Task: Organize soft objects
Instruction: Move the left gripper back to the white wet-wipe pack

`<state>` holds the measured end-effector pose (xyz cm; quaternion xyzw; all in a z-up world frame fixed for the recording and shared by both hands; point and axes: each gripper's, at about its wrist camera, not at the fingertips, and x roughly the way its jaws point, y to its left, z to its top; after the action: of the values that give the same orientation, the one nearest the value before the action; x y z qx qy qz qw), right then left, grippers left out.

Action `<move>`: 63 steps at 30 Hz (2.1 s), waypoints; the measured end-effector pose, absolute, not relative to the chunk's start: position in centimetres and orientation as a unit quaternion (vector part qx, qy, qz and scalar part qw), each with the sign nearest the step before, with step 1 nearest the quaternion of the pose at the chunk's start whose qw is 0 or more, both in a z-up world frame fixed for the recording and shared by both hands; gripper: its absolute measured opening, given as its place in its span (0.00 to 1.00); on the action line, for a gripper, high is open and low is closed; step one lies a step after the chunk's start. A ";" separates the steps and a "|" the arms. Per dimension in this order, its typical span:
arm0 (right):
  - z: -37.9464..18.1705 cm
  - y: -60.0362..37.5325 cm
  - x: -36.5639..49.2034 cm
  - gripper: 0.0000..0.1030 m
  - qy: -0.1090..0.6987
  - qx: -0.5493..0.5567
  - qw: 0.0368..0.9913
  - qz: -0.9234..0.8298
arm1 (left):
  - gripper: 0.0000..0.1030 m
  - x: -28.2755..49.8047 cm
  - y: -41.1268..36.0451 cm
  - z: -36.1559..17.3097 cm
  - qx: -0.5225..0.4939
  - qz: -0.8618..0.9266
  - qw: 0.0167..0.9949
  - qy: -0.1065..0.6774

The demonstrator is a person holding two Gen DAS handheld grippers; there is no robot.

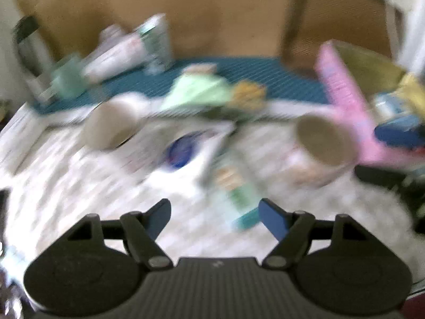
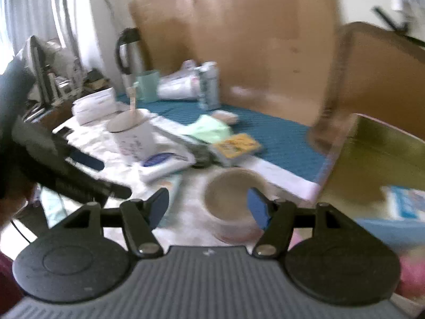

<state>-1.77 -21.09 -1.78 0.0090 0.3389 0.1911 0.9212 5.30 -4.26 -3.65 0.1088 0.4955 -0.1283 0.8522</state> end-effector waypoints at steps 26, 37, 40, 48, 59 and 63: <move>-7.6 -7.4 9.0 0.61 0.509 -0.015 0.840 0.189 | 0.74 9.1 10.2 -8.7 0.059 -0.083 0.820 0.563; -5.4 -5.6 4.1 0.60 0.479 -0.039 0.848 0.222 | 0.75 9.0 11.0 -8.9 0.061 -0.091 0.816 0.567; -5.7 -5.4 4.3 0.61 0.482 -0.054 0.845 0.225 | 0.75 9.0 11.2 -8.9 0.061 -0.090 0.816 0.567; -8.4 -3.8 3.7 0.67 0.478 -0.163 0.831 0.233 | 0.76 9.1 11.7 -8.9 0.059 -0.087 0.817 0.567; -8.6 -4.2 4.2 0.70 0.441 -0.232 0.849 0.179 | 0.77 9.2 11.7 -9.0 0.061 -0.083 0.817 0.568; -8.0 -3.8 4.2 0.70 0.442 -0.209 0.845 0.217 | 0.77 9.4 11.7 -9.0 0.062 -0.083 0.818 0.566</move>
<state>4.23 -3.80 -8.03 -0.2089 0.4418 0.2168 0.8451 9.43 11.69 -9.03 0.0616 0.5662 -0.0831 0.8177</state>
